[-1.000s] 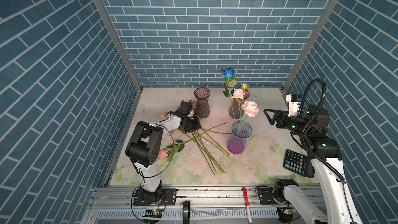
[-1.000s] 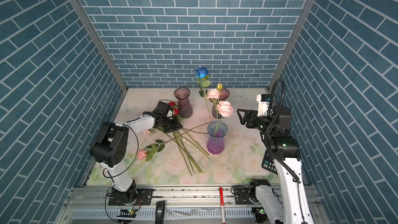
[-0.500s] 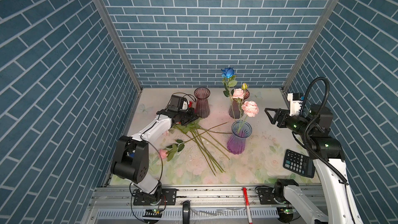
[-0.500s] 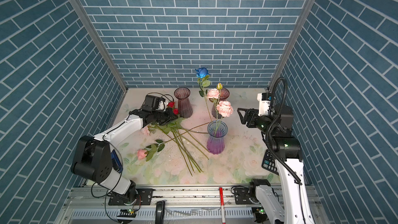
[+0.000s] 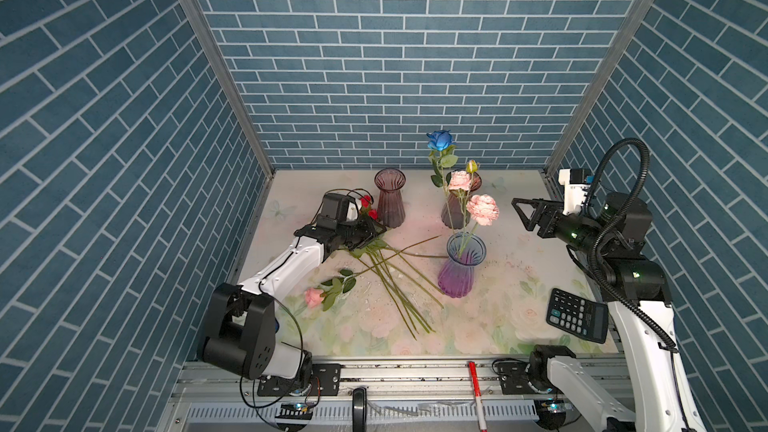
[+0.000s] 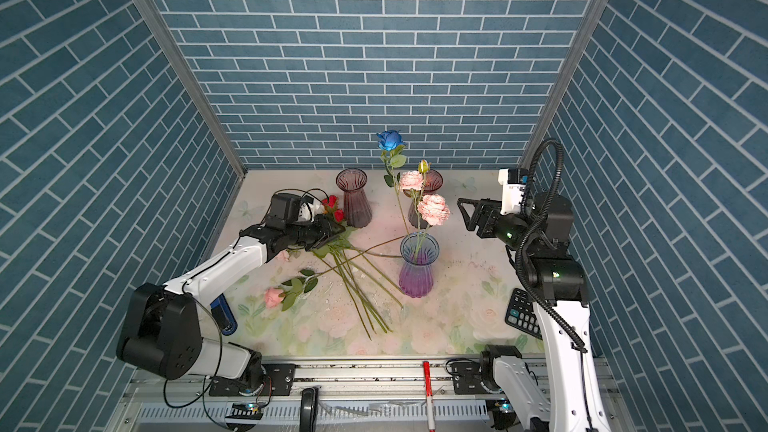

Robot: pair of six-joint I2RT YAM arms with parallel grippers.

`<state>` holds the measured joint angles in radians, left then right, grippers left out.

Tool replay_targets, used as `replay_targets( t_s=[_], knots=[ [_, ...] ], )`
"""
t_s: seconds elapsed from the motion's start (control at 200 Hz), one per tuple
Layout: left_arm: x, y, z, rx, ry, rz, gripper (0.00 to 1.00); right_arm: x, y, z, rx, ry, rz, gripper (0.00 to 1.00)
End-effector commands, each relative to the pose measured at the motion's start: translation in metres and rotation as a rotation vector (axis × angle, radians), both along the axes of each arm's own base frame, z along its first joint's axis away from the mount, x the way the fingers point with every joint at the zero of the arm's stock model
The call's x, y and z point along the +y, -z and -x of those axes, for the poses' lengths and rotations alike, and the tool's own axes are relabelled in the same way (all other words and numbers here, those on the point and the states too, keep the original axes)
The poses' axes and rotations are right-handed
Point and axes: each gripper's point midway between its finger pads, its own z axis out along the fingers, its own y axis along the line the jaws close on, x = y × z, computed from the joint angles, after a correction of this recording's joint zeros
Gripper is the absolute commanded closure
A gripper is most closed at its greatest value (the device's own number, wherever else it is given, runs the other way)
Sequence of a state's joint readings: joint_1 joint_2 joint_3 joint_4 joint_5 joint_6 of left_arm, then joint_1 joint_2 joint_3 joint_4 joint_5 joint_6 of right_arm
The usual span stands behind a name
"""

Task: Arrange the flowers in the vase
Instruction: 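Grasp a red rose stem with the left gripper and lift it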

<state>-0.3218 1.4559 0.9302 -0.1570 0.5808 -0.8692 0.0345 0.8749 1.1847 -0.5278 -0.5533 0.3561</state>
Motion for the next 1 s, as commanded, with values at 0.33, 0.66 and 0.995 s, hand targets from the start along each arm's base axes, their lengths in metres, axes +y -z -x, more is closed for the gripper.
replay_targets(
  t_s=[0.33, 0.66, 0.995],
  knots=[
    [-0.011, 0.048, -0.025, 0.146, -0.235, 0.049, 0.62, 0.004, 0.022, 0.003, 0.009, -0.019, -0.012, 0.26],
    [-0.004, 0.082, -0.028, 0.220, -0.293, -0.018, 0.62, 0.005, 0.028, 0.010, -0.002, -0.024, 0.030, 0.25],
    [-0.009, 0.093, -0.037, 0.228, -0.287, -0.021, 0.65, 0.005, 0.033, 0.011, -0.002, -0.027, 0.038, 0.26]
  ],
)
